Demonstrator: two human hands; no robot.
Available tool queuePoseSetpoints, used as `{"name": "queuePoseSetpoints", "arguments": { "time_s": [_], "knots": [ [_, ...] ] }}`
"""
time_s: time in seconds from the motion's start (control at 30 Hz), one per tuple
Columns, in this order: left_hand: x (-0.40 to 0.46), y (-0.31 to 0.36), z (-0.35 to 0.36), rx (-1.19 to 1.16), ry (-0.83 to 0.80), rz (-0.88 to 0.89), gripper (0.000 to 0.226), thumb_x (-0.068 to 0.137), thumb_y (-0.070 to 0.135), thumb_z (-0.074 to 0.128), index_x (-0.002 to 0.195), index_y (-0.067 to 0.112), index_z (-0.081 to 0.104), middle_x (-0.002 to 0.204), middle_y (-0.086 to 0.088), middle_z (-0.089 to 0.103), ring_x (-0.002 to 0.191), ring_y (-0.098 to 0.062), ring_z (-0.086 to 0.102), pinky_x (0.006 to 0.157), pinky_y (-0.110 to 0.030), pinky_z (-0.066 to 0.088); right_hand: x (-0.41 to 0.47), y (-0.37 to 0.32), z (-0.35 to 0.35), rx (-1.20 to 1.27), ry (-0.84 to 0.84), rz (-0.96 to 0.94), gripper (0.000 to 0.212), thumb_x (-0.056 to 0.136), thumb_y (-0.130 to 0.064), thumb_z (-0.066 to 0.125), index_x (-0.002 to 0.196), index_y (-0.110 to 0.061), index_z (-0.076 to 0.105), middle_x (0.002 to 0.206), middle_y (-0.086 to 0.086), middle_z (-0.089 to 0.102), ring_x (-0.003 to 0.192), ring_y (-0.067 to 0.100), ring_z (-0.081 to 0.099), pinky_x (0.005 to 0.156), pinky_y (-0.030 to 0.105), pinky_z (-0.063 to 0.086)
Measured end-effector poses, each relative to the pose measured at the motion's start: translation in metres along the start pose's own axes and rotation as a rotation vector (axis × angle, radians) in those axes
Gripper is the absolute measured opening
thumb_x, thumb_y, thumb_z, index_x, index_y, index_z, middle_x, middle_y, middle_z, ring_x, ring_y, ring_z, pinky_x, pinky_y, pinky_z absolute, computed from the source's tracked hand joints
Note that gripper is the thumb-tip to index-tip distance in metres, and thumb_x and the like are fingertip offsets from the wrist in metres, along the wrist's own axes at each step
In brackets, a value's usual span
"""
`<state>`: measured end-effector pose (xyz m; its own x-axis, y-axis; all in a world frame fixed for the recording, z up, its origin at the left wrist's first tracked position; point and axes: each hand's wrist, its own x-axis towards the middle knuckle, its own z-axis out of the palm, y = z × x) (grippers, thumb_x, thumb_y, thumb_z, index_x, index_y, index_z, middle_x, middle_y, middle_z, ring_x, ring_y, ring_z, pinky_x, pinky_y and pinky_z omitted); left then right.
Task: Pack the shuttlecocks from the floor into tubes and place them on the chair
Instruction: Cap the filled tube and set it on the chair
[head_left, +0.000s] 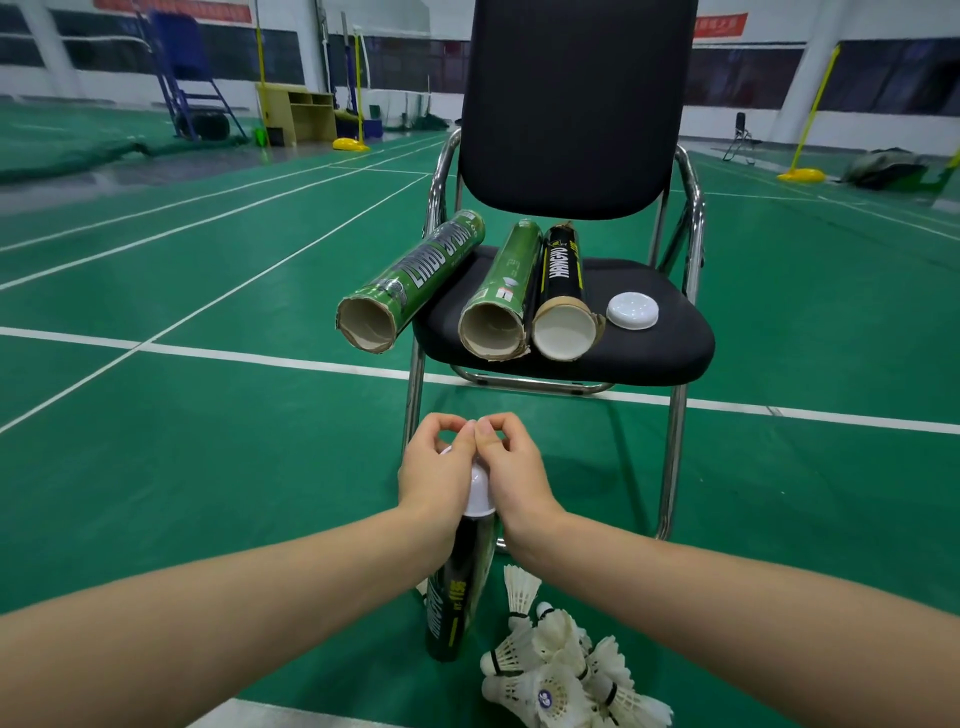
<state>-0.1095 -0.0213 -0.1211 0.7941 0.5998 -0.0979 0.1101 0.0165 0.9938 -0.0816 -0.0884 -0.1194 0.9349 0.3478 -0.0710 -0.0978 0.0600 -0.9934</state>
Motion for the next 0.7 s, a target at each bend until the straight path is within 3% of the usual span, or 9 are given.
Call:
{"name": "queuePoseSetpoints", "arguments": {
  "time_s": [0.1,0.2,0.3,0.43,0.53,0.63,0.7],
  "knots": [
    [0.001,0.007,-0.004,-0.084,-0.017,-0.132,0.007,0.092,0.016,0.058,0.087,0.013,0.061,0.087,-0.014,0.065,0.072,-0.026,0.061,0.065,-0.034,0.051,0.001,0.002,0.003,-0.018,0.005,0.014,0.018,0.095,-0.028,0.048,0.087,-0.012,0.051,0.083,0.01,0.06,0.076,0.022,0.059,0.077,0.041,0.051],
    [0.008,0.015,-0.011,-0.1,-0.116,-0.314,0.014,0.088,0.01,0.053,0.09,0.003,0.065,0.083,-0.015,0.065,0.071,-0.028,0.06,0.062,-0.031,0.048,0.0,0.007,0.008,-0.124,0.034,0.011,0.026,0.094,-0.036,0.047,0.078,-0.016,0.049,0.091,0.015,0.058,0.079,0.024,0.057,0.078,0.04,0.048],
    [0.01,0.009,-0.011,0.098,-0.054,-0.18,0.017,0.091,0.011,0.049,0.077,0.009,0.059,0.08,-0.013,0.063,0.073,-0.027,0.058,0.065,-0.031,0.046,-0.003,0.009,0.01,-0.161,0.062,0.003,0.029,0.094,-0.037,0.046,0.076,-0.014,0.051,0.099,0.018,0.058,0.085,0.029,0.058,0.078,0.04,0.048],
    [0.002,0.005,-0.009,0.249,0.03,0.022,0.014,0.094,0.018,0.045,0.088,0.014,0.058,0.086,-0.005,0.064,0.08,-0.024,0.059,0.075,-0.035,0.048,-0.004,0.009,0.005,-0.143,0.051,-0.033,0.024,0.095,-0.03,0.046,0.078,-0.013,0.052,0.092,0.015,0.058,0.075,0.019,0.054,0.065,0.027,0.043],
    [0.003,0.005,-0.009,0.267,0.039,0.056,0.012,0.093,0.019,0.046,0.092,0.016,0.057,0.085,-0.001,0.062,0.082,-0.024,0.059,0.079,-0.038,0.05,-0.003,0.01,0.004,-0.159,0.051,-0.048,0.019,0.094,-0.028,0.047,0.081,-0.016,0.051,0.097,0.017,0.058,0.076,0.018,0.053,0.067,0.028,0.043],
    [0.006,0.003,-0.009,0.275,0.046,0.071,0.009,0.092,0.02,0.048,0.09,0.018,0.057,0.084,-0.003,0.063,0.082,-0.026,0.06,0.08,-0.041,0.051,-0.002,0.007,0.003,-0.143,0.034,-0.05,0.014,0.095,-0.024,0.046,0.085,-0.015,0.05,0.081,0.009,0.055,0.071,0.018,0.054,0.063,0.028,0.044],
    [0.01,0.003,-0.009,0.272,0.054,0.07,0.008,0.092,0.021,0.049,0.089,0.018,0.057,0.083,-0.003,0.063,0.081,-0.027,0.061,0.079,-0.041,0.051,-0.001,0.004,0.004,-0.142,0.036,-0.061,0.012,0.095,-0.022,0.046,0.09,-0.012,0.049,0.073,0.003,0.052,0.063,0.013,0.051,0.054,0.02,0.042]
  ]
}}
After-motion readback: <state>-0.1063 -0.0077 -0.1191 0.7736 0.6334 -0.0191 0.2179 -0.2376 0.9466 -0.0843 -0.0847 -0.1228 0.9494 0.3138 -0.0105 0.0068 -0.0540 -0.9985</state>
